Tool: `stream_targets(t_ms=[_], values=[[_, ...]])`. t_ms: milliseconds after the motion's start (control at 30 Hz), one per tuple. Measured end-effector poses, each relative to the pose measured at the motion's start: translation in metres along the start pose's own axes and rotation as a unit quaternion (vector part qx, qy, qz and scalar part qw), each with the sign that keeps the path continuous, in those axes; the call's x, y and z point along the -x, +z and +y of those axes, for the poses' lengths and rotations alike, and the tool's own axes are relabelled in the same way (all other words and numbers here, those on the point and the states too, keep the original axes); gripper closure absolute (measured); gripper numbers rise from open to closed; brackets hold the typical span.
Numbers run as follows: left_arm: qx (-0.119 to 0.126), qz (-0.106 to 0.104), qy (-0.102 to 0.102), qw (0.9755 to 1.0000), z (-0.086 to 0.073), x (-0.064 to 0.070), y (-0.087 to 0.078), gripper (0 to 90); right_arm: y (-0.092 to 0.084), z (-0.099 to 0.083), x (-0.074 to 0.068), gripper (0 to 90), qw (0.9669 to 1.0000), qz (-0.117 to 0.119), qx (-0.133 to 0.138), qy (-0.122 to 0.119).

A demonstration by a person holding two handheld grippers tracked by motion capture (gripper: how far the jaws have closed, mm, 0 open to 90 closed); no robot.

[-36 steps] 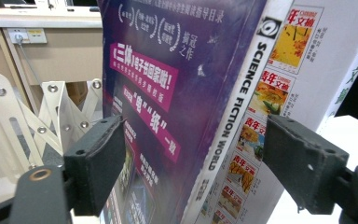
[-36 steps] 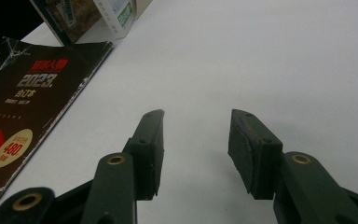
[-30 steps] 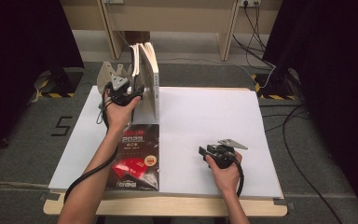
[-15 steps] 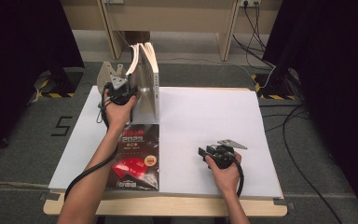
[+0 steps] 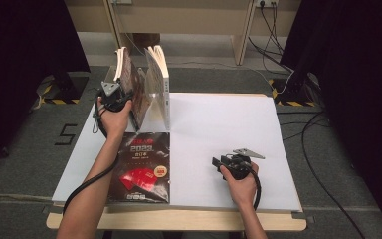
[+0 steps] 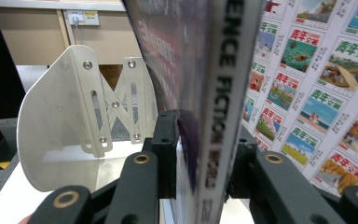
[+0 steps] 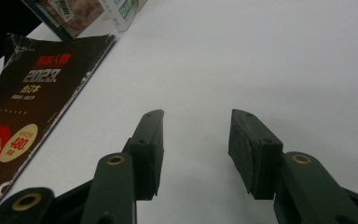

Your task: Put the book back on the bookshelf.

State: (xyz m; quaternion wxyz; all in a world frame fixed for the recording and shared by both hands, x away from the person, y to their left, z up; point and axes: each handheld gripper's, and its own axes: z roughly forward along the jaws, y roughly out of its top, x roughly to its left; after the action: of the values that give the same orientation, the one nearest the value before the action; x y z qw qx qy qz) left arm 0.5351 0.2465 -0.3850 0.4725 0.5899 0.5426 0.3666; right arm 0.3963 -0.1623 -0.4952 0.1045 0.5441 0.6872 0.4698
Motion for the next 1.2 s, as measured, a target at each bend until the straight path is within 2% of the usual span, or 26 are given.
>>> stream_targets(t_ms=[100, 267, 433, 633, 767, 967, 1100, 1200], values=[[-0.002, -0.01, -0.003, 0.9999, 0.003, 0.002, 0.005, 67.7, -0.001, 0.0, 0.001, 55.9, 1.0, -0.001, 0.003, -0.004], [0.005, -0.01, -0.012, 0.9999, 0.006, 0.006, 0.009, 64.8, -0.002, 0.001, 0.002, 55.8, 1.0, 0.001, 0.003, 0.0], [0.006, -0.012, -0.006, 0.9999, 0.002, 0.006, 0.007, 62.4, -0.003, 0.001, 0.003, 55.8, 1.0, 0.0, 0.001, 0.005], [-0.004, -0.008, 0.002, 1.0, 0.004, 0.006, 0.009, 67.2, -0.001, 0.0, 0.003, 55.7, 1.0, 0.004, -0.003, 0.002], [-0.016, -0.012, 0.002, 0.9998, 0.008, 0.006, 0.013, 69.0, 0.001, -0.001, 0.003, 55.7, 0.9999, 0.005, -0.009, 0.007], [-0.015, -0.015, -0.007, 0.9998, 0.01, 0.013, 0.021, 70.0, 0.001, -0.001, 0.003, 55.0, 0.9998, 0.007, -0.016, 0.011], [-0.016, -0.014, 0.008, 0.9997, 0.011, 0.019, 0.023, 71.8, 0.0, 0.0, 0.003, 55.1, 0.9999, 0.008, -0.012, 0.01], [-0.013, -0.016, 0.018, 0.9996, 0.011, 0.019, 0.023, 74.7, 0.0, 0.0, 0.005, 55.1, 0.9998, 0.007, -0.014, 0.009]])
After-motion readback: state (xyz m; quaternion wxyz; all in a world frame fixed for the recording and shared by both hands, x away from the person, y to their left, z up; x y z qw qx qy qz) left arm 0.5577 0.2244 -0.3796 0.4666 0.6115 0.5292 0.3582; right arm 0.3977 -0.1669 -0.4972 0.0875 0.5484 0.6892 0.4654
